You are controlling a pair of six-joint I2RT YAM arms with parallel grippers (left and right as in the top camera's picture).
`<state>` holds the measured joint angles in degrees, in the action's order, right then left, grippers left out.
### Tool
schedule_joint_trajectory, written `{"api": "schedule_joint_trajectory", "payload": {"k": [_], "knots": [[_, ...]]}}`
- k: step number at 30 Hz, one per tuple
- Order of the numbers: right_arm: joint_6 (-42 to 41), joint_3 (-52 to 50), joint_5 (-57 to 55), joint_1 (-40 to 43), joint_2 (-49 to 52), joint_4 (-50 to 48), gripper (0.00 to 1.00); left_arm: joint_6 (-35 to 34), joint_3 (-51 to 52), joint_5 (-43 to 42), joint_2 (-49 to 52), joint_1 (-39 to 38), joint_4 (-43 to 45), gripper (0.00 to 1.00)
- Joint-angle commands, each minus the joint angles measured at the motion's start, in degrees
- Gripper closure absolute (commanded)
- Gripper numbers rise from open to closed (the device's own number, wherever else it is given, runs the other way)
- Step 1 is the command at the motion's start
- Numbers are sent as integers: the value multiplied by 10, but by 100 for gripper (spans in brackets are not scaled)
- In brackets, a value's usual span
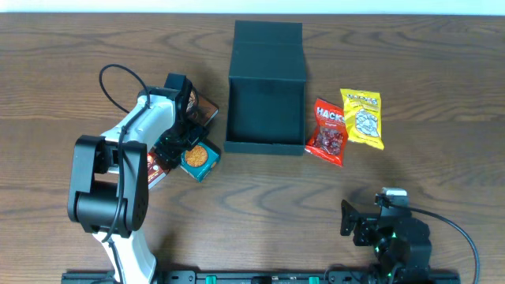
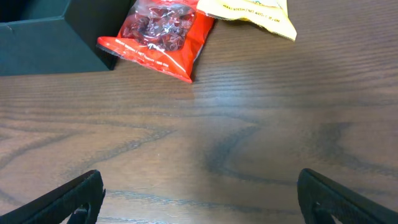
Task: Pack container
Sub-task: 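Reach the left gripper to the teal Chunkies box and grasp it, then carry the Chunkies box with the left gripper and lower it into the black box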
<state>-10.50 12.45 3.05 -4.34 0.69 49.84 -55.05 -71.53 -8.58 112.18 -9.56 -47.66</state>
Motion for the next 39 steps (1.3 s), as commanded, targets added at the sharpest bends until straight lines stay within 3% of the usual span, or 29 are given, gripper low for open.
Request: {"api": "schedule_joint_trajectory", "payload": {"k": [1,15,18,28,39], "knots": [[-8,-5,2,6,-3,6,1,29,-27,27,5,-1,-5,19],[-8,-5,2,6,-3,5,1,184,-255,96,5,-50,-97,24],[-8,-5,2,6,-3,6,1,211,-310,92,5,-87,-89,32],[-8,-5,2,6,-3,6,1,240,-316,43,6,-172,-7,41],[-8,-5,2,6,-3,6,1,266,-331,17,32,-217,43,44]]}}
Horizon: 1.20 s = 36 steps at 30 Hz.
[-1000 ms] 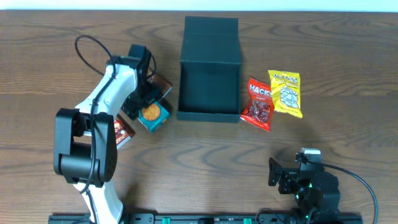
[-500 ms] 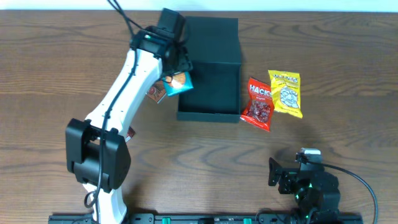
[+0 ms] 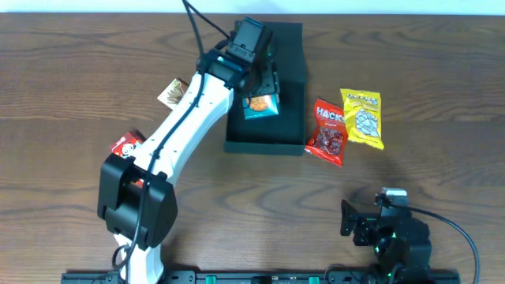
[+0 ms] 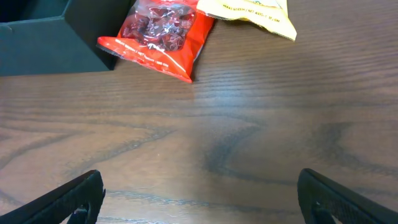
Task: Pack container
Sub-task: 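Carry the Chunkies box with the left gripper and lower it into the black box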
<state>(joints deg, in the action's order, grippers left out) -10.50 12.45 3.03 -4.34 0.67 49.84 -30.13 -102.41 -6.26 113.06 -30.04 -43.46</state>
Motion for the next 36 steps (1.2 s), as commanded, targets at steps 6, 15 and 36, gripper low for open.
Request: {"api": "schedule_joint_trajectory", "payload": {"k": [6,15,36], "knots": [[-8,-5,2,6,-3,6,1,47,-151,8,128,-42,-85,44],[-8,-5,2,6,-3,6,1,30,-212,-19,190,-47,-175,43],[-8,-5,2,6,-3,6,1,35,-212,-67,207,-56,-180,12]]}}
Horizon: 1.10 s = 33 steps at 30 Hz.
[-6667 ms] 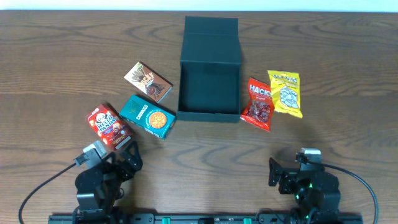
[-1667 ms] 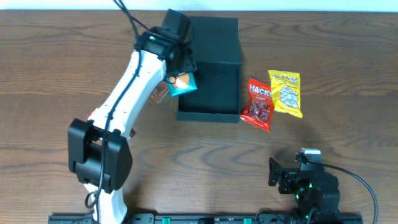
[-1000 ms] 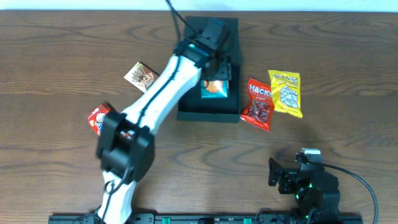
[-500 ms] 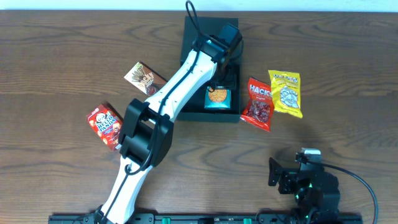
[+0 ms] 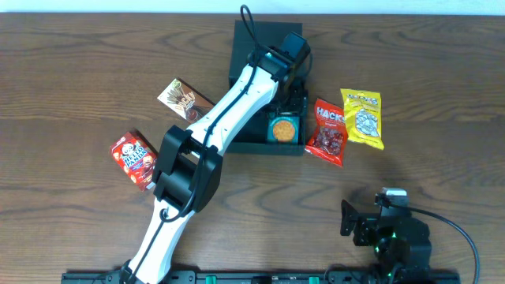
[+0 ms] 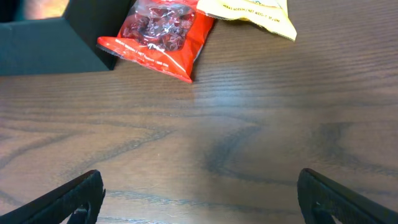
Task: Pack container
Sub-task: 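Carry the Chunkies box with the left gripper and lower it into the black box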
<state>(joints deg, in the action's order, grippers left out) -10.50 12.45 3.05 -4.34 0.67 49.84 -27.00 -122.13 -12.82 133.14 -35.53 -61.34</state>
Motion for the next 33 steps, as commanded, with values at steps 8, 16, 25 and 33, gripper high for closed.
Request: {"api": "schedule_joint_trajectory", "payload": {"k": [8,16,25,33], "knots": [[-8,-5,2,6,-3,6,1,18,-65,84,0,3,-52,32],[-8,-5,2,6,-3,6,1,18,-21,188,6,26,-78,94],[-8,-5,2,6,-3,6,1,28,73,123,6,36,-1,94],[-8,-5,2,6,-3,6,1,28,120,78,6,33,53,94]]}}
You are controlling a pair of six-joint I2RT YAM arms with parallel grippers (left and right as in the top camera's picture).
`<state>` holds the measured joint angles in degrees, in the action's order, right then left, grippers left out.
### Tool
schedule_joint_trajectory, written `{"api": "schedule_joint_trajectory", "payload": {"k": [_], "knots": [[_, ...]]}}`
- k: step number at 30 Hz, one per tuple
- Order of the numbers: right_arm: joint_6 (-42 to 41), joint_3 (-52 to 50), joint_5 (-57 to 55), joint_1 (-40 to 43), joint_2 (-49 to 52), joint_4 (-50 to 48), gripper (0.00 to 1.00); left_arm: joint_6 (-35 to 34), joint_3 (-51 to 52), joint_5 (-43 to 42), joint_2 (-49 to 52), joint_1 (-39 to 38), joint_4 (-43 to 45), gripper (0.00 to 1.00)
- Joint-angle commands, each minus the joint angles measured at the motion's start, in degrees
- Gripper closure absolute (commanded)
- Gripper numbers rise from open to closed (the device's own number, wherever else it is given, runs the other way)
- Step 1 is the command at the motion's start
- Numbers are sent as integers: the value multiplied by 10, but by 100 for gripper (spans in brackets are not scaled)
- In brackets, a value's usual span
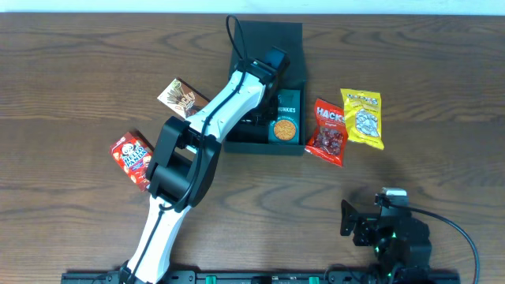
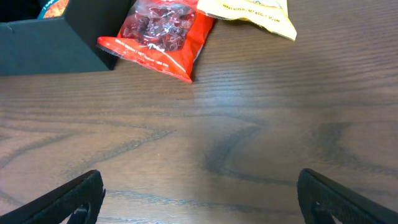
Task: Pack container
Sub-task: 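Carry the Chunkies box with the left gripper and lower it into the black box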
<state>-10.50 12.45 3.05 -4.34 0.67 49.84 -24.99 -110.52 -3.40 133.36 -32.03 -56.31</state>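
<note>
The open black box (image 1: 237,118) stands at mid-table with its lid up at the back. A teal cookie packet (image 1: 284,117) lies flat in its right half; an orange bit of it (image 2: 51,6) peeks over the wall in the right wrist view. My left gripper (image 1: 267,79) reaches into the box just left of the packet, off it and holding nothing. A red Hacks bag (image 1: 327,132) (image 2: 158,34) and a yellow bag (image 1: 363,118) (image 2: 249,12) lie right of the box. My right gripper (image 2: 199,208) rests open near the front edge, nothing between its fingers.
A brown snack packet (image 1: 180,96) and a red Hello Panda box (image 1: 134,159) lie left of the black box. The left arm stretches diagonally across them from the front left. The box's near corner (image 2: 50,37) shows in the right wrist view.
The left gripper was over the teal packet at the box's front right. Now it sits further left in the box, and the packet lies uncovered and let go.
The left gripper was down on the teal packet among the snacks left of the box. Then it held the packet over the box, then low at the box's front right. Now the packet lies in the box. The right arm never moved.
</note>
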Motion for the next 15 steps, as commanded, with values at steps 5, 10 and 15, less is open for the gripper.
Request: {"api": "schedule_joint_trajectory", "payload": {"k": [5,10,15], "knots": [[-8,-5,2,6,-3,6,1,8,9,-52,4,-15,24,94],[-8,-5,2,6,-3,6,1,8,13,-52,4,-30,28,94],[-8,-5,2,6,-3,6,1,8,12,-32,4,-26,21,94]]}}
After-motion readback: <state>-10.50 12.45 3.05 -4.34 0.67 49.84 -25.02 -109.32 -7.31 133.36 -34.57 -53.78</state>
